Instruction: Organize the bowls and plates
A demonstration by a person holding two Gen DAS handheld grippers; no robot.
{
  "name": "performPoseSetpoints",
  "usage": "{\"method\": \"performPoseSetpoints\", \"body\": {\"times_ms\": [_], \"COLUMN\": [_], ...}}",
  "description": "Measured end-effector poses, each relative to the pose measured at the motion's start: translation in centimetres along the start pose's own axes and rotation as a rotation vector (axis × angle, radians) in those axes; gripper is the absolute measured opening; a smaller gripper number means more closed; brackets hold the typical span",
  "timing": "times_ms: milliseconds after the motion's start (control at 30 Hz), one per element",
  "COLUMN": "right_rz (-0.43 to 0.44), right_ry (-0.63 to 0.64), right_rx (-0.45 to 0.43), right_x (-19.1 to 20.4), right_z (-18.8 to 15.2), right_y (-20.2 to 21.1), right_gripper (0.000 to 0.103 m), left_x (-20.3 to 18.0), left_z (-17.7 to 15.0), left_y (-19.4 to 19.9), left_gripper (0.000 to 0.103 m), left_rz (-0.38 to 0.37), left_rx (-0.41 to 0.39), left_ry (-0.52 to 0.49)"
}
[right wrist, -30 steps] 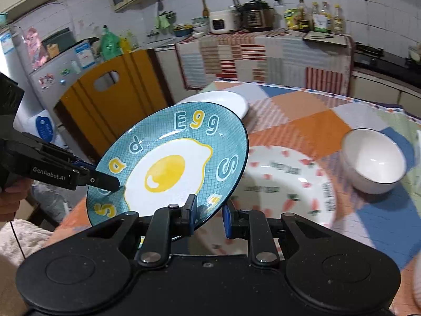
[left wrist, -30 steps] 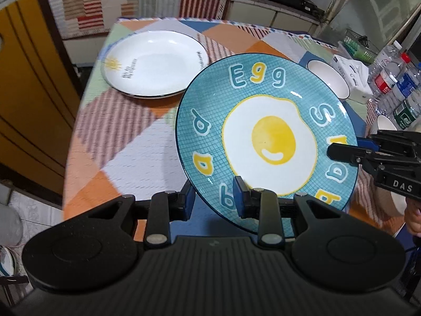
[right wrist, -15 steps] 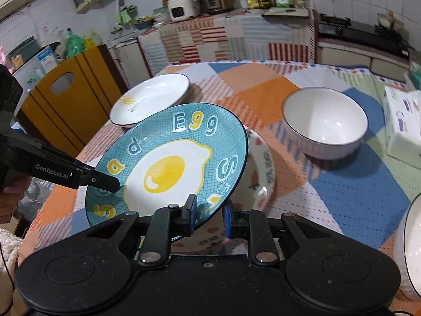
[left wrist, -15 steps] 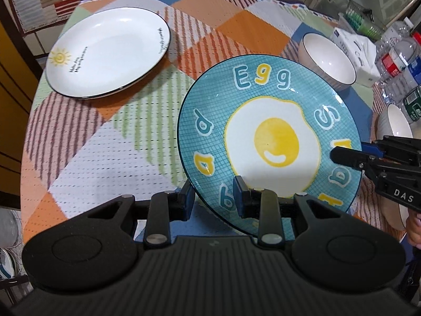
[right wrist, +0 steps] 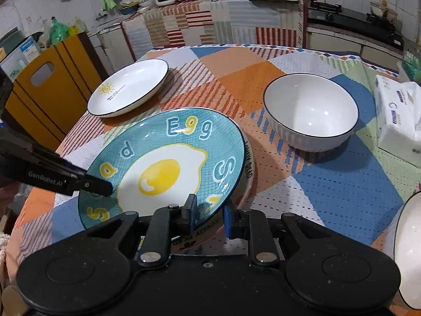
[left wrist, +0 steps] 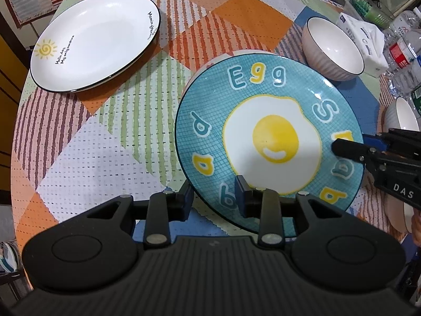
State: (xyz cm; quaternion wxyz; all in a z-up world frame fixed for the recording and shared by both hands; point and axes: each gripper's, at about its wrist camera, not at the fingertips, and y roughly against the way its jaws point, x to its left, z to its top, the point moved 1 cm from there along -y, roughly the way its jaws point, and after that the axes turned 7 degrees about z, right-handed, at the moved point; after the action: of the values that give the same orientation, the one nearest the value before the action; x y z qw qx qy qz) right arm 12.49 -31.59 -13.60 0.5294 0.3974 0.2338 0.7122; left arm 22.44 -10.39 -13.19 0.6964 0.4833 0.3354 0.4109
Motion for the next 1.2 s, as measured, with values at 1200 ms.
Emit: {"method": "performPoseSetpoints", "body": {"times_ms": [1200], "right_rz": [-0.205], "right_ry": [0.134], "right_rx": [-0.01], "right_x": [8.2], "right_z": [2.6], "right_y": [3.6], "right_gripper": [0.029], "left_x": [2.2], "left_z": [-3.1], "left_y": [8.1], "left_gripper": [0.03], "left_rz": [0.061], "left_rx": [-0.01], "left_ry": [-0.048]}}
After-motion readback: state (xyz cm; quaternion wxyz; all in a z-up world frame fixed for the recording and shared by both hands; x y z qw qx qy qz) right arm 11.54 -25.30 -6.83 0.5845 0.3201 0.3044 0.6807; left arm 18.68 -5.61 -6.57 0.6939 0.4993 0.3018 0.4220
